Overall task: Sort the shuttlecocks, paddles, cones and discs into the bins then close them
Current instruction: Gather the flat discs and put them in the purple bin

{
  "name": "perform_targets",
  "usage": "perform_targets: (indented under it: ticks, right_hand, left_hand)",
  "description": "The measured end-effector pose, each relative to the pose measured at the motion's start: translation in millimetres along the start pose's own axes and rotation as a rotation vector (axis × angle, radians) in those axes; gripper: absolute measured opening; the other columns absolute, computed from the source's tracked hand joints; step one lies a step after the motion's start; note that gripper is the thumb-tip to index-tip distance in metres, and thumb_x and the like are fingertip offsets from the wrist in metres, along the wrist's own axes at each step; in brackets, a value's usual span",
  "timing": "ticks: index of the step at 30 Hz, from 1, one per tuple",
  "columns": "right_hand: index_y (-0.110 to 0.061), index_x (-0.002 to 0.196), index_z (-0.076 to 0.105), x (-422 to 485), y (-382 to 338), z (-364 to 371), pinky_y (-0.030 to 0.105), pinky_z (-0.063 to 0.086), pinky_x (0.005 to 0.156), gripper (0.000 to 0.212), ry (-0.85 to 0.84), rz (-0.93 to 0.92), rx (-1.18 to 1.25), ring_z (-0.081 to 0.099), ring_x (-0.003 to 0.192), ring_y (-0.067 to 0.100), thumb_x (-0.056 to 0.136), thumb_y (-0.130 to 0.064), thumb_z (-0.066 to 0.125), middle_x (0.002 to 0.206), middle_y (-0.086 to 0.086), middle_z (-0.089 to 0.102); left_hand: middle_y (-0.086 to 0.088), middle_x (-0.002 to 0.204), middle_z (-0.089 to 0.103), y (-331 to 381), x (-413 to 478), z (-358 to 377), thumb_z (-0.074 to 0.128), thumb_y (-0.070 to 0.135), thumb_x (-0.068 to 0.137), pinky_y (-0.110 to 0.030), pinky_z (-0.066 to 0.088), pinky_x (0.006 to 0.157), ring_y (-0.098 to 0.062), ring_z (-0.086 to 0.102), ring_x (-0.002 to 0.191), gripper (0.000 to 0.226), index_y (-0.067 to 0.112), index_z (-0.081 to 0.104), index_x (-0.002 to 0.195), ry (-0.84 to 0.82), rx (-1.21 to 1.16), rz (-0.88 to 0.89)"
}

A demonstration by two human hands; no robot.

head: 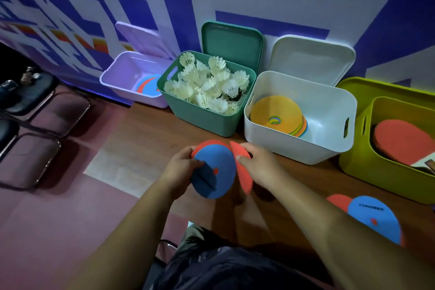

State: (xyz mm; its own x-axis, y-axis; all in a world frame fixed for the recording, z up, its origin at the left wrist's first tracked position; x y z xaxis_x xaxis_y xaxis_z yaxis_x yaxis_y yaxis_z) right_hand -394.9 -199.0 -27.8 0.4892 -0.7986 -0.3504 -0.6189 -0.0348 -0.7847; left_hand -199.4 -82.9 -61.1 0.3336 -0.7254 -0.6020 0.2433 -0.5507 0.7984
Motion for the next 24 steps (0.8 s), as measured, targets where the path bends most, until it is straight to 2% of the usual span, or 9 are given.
perform_targets:
  ticks: [1, 4, 7, 10, 12, 15, 16, 20, 24]
  right_hand:
    - [-0.024, 0.133, 0.071, 5, 0, 2, 0.024, 0.042, 0.083, 0.033, 0.013, 0.030, 0.027, 0.065, 0.108, 0.011, 0.101, -0.017, 0.066, 0.116, -0.010, 0.071]
    - [-0.025, 0.135, 0.070, 24, 1, 10, 0.027, 0.048, 0.087, 0.035, 0.030, 0.109, 0.033, 0.068, 0.110, 0.015, 0.100, -0.021, 0.067, 0.121, -0.007, 0.074]
    - [-0.028, 0.129, 0.071, 45, -13, 26, 0.028, 0.049, 0.082, 0.029, 0.017, 0.132, -0.008, 0.070, 0.105, 0.015, 0.101, -0.024, 0.067, 0.115, -0.008, 0.074]
    - [-0.032, 0.122, 0.070, 68, -44, 46, 0.030, 0.051, 0.081, 0.024, -0.019, 0.103, -0.107, 0.069, 0.099, 0.013, 0.099, -0.027, 0.066, 0.109, -0.012, 0.074]
    - [-0.036, 0.120, 0.070, 87, -73, 59, 0.030, 0.051, 0.078, 0.024, -0.048, 0.071, -0.169, 0.068, 0.097, 0.011, 0.097, -0.029, 0.065, 0.108, -0.015, 0.072]
    - [-0.035, 0.121, 0.071, 112, -119, 77, 0.029, 0.050, 0.076, 0.024, -0.075, 0.021, -0.178, 0.066, 0.094, 0.008, 0.099, -0.029, 0.064, 0.107, -0.015, 0.071]
    - [-0.034, 0.121, 0.071, 120, -134, 82, 0.029, 0.050, 0.076, 0.024, -0.074, 0.002, -0.166, 0.066, 0.093, 0.006, 0.099, -0.029, 0.064, 0.106, -0.016, 0.071]
    - [-0.035, 0.118, 0.072, 149, -183, 98, 0.030, 0.056, 0.079, 0.021, -0.050, -0.038, -0.074, 0.068, 0.090, 0.001, 0.098, -0.031, 0.066, 0.101, -0.017, 0.074]
    - [-0.037, 0.114, 0.073, 173, -211, 106, 0.031, 0.058, 0.081, 0.020, -0.020, -0.040, 0.008, 0.070, 0.089, 0.001, 0.097, -0.029, 0.068, 0.098, -0.017, 0.076]
  left_hand:
    - [-0.018, 0.120, 0.071, 1, 6, -5, 0.063, 0.004, 0.089, -0.058, 0.060, 0.090, -0.044, 0.069, 0.110, 0.031, 0.016, 0.069, 0.117, -0.012, 0.005, -0.001]
    - [-0.019, 0.118, 0.071, 4, 27, -28, 0.064, 0.012, 0.092, -0.059, 0.059, 0.089, -0.043, 0.068, 0.110, 0.024, 0.012, 0.066, 0.116, -0.011, 0.022, -0.030]
    - [-0.022, 0.117, 0.069, 4, 48, -62, 0.058, 0.011, 0.101, -0.059, 0.058, 0.088, -0.043, 0.066, 0.108, 0.013, 0.010, 0.063, 0.113, 0.026, 0.042, -0.089]
    - [-0.024, 0.114, 0.069, 12, 71, -107, 0.061, 0.022, 0.094, -0.067, 0.054, 0.090, -0.048, 0.066, 0.107, 0.019, 0.010, 0.065, 0.108, 0.078, 0.087, -0.102]
    - [-0.024, 0.112, 0.069, 22, 87, -140, 0.061, 0.023, 0.093, -0.068, 0.054, 0.089, -0.047, 0.067, 0.105, 0.020, 0.010, 0.067, 0.107, 0.108, 0.104, -0.096]
    - [-0.018, 0.102, 0.070, 57, 101, -187, 0.060, 0.019, 0.098, -0.054, 0.059, 0.076, -0.038, 0.068, 0.093, 0.010, 0.014, 0.068, 0.100, 0.193, 0.087, -0.059]
    - [-0.015, 0.095, 0.070, 72, 105, -204, 0.059, 0.017, 0.098, -0.047, 0.057, 0.070, -0.034, 0.067, 0.087, 0.010, 0.017, 0.068, 0.094, 0.232, 0.077, -0.031]
    - [-0.009, 0.081, 0.065, 130, 123, -262, 0.059, 0.013, 0.093, -0.035, 0.049, 0.061, -0.028, 0.060, 0.073, 0.011, 0.015, 0.064, 0.082, 0.359, -0.020, 0.063]
    - [-0.008, 0.082, 0.060, 184, 156, -308, 0.062, 0.016, 0.086, -0.036, 0.044, 0.067, -0.024, 0.055, 0.077, 0.008, 0.014, 0.064, 0.080, 0.472, -0.187, 0.139]
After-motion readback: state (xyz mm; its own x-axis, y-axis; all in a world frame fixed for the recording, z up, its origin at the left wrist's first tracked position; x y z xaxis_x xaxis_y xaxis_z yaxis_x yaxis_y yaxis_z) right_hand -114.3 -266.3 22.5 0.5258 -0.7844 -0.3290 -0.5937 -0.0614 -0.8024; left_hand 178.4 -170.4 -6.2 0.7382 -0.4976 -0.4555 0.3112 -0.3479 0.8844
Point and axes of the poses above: each hand's wrist, its own x-axis towards the middle knuckle, its own z-axis out of the palm, y = z × x, the point moved 9 cm from there along x, towards the middle knuckle
